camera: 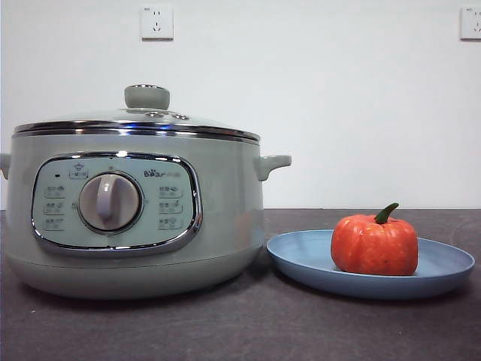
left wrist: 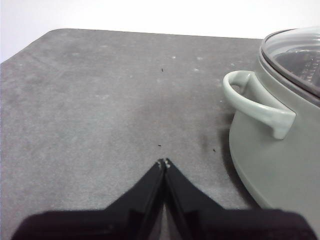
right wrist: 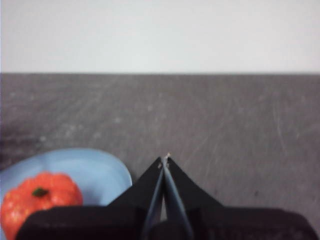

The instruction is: Take the pumpkin out from the steamer,put the pumpkin in the blue plate,close the lid

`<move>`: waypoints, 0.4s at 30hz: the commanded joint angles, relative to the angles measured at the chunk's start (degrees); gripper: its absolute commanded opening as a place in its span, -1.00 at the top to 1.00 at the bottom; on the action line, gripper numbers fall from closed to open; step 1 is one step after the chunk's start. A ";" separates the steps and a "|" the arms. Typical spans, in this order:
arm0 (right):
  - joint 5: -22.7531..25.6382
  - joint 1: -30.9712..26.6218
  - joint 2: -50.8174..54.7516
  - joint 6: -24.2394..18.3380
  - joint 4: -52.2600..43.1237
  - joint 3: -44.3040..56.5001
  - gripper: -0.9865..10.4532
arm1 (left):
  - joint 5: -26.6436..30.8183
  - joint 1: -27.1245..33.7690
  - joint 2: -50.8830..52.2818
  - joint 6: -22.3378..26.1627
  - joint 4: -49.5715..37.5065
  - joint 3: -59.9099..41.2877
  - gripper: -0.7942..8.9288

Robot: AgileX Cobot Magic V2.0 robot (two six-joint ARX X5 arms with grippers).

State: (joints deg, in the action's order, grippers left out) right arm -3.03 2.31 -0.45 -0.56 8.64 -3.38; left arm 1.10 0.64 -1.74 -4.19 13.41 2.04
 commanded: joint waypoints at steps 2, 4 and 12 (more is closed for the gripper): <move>-0.09 0.00 0.39 2.27 0.35 1.86 0.83 | 0.17 0.17 0.17 -0.52 0.07 -0.79 0.84; -0.02 0.00 0.39 2.64 2.19 1.86 0.83 | 0.13 0.17 0.17 -0.52 0.09 -0.79 0.84; 0.37 0.00 -0.44 2.60 4.92 1.73 0.83 | 0.17 0.17 0.17 -0.52 0.09 -0.79 0.84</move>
State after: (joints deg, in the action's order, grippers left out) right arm -2.81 2.31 -0.82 1.52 13.04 -2.04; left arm 1.10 0.64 -1.74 -4.19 13.41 2.04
